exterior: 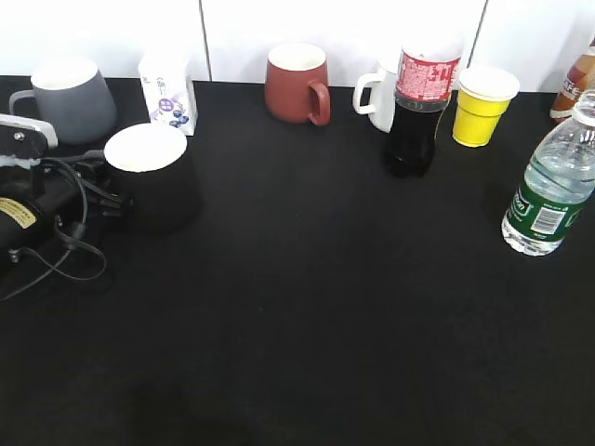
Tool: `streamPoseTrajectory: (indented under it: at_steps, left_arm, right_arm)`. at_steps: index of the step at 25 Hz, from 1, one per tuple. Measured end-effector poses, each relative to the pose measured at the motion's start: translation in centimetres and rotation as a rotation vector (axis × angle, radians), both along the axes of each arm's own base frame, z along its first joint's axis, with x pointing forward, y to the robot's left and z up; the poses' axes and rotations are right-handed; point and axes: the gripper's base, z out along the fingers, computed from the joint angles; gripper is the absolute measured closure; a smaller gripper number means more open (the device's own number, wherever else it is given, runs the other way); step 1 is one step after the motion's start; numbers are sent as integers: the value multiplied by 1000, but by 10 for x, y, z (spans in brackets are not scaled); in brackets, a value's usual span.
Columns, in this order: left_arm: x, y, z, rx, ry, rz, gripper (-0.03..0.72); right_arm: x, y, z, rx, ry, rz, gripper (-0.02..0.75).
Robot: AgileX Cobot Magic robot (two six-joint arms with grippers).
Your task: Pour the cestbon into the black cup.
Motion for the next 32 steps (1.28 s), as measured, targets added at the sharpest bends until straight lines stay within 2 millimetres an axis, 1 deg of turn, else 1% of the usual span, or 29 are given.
streamPoseTrajectory:
  at_steps: [2,3,5,8,9,10,12,13,16,20,21,23,24,26,27,29,32]
  left_arm:
    - [-2,-1,1,-2,-11,-13,621]
    - [-7,-2,6,-5,-10,-37,624]
    - [-19,-9,27,-24,-47,-149,627]
    - [-31,-20,67,-92,-145,-266,629]
    - [-37,-27,79,-110,-178,-293,629]
    - [-42,-36,85,-115,-194,-332,629]
    - [-53,-59,85,-120,-175,-407,629]
    - [-56,-67,85,-131,-164,-415,629]
    - [-55,-68,86,-155,-158,-376,630]
    - [-55,-68,83,-138,-135,-380,631]
    - [-55,-68,83,-136,-133,-381,631]
    - [-55,-68,83,-135,-132,-382,631]
    - [-55,-68,83,-135,-132,-382,631]
    - [-55,-68,83,-135,-132,-382,631]
    - [-55,-68,83,-134,-131,-382,632]
    - [-55,-68,82,-128,-121,-380,632]
    - [-55,-68,82,-127,-119,-380,632]
  right_arm:
    - [0,0,0,0,0,0,183]
    - [0,0,0,0,0,0,183]
    - [0,0,0,0,0,0,183]
    - [0,0,0,0,0,0,183]
    - [0,0,0,0,0,0,183]
    - [0,0,0,0,0,0,183]
    - [0,0,0,0,0,0,183]
    - [0,0,0,0,0,0,183]
    - [0,1,0,6,-1,4,183]
    - [0,1,0,6,-4,4,183]
    - [0,1,6,-3,-39,6,183]
    - [17,-2,32,-70,-226,16,183]
    - [30,-5,42,-84,-288,14,183]
    - [61,-10,53,-105,-357,12,183]
    - [77,-12,57,-120,-436,8,183]
    - [102,-17,53,-139,-529,2,183]
    - [133,-22,31,-139,-494,2,183]
